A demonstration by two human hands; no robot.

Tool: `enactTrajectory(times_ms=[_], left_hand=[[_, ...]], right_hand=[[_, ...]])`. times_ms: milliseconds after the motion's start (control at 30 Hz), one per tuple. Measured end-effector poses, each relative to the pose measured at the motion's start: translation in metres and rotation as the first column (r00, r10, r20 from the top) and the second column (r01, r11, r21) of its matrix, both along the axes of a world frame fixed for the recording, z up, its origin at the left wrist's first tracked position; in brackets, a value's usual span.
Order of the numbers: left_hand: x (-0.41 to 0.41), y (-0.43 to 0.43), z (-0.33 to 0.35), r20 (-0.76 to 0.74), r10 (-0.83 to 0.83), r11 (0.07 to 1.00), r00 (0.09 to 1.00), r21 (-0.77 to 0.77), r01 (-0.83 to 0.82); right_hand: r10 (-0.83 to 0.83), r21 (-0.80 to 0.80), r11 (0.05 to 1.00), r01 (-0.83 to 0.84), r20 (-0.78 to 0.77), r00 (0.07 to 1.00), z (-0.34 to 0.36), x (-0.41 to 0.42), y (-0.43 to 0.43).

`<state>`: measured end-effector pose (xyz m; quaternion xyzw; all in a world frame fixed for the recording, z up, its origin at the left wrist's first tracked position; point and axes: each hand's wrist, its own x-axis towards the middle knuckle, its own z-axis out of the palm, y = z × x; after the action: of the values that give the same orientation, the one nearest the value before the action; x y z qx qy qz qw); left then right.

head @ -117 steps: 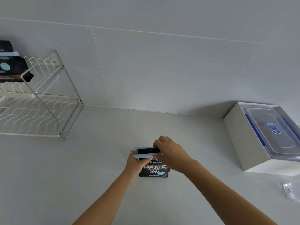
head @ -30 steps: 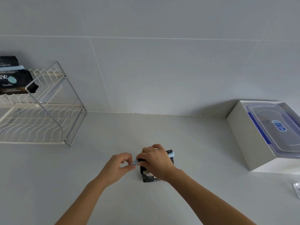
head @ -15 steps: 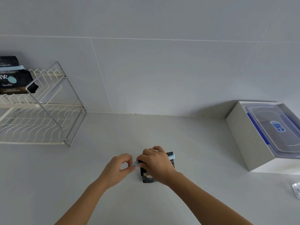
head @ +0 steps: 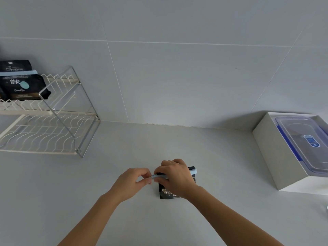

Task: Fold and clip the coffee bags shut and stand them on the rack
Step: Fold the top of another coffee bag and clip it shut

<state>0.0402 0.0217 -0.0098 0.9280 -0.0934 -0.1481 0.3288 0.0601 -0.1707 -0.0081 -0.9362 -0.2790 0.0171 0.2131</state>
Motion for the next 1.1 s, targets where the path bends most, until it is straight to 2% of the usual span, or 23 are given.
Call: enactTrajectory(times_ms=[100, 300, 467, 800, 1000, 1100], left_hand=[[-0.004, -0.005, -0.002, 0.032, -0.016, 0.997, 0.999, 0.074, 0.014], [-0.008, -0.011, -0.003, 0.166, -0.007, 0.993, 0.986, 0.116, -0.012], [-0.010, -0.014, -0.003, 0.198, 0.011, 0.990, 0.980, 0.134, -0.038], [-0.010, -0.011, 0.004, 0.139, -0.077, 0.983, 0.987, 0.173, 0.053], [-0.011, -0.010, -0.002, 0.075, 0.008, 0.998, 0.997, 0.058, -0.013], [-0.008, -0.010, 0.002, 0.062, -0.018, 0.998, 0.998, 0.064, 0.014]], right_hand=[[-0.033, 0.015, 0.999, 0.033, -0.031, 0.999, 0.001, 0.002, 0.002], [-0.027, 0.031, 0.999, 0.031, -0.103, 0.994, 0.002, 0.003, -0.003], [-0.049, 0.019, 0.998, 0.052, -0.152, 0.987, 0.004, 0.005, 0.001], [-0.097, 0.010, 0.995, 0.100, -0.145, 0.985, 0.002, -0.001, 0.008], [-0.059, 0.006, 0.998, 0.060, -0.099, 0.993, 0.003, -0.003, 0.007], [-0.059, 0.033, 0.997, 0.065, -0.159, 0.985, 0.007, 0.000, 0.001]])
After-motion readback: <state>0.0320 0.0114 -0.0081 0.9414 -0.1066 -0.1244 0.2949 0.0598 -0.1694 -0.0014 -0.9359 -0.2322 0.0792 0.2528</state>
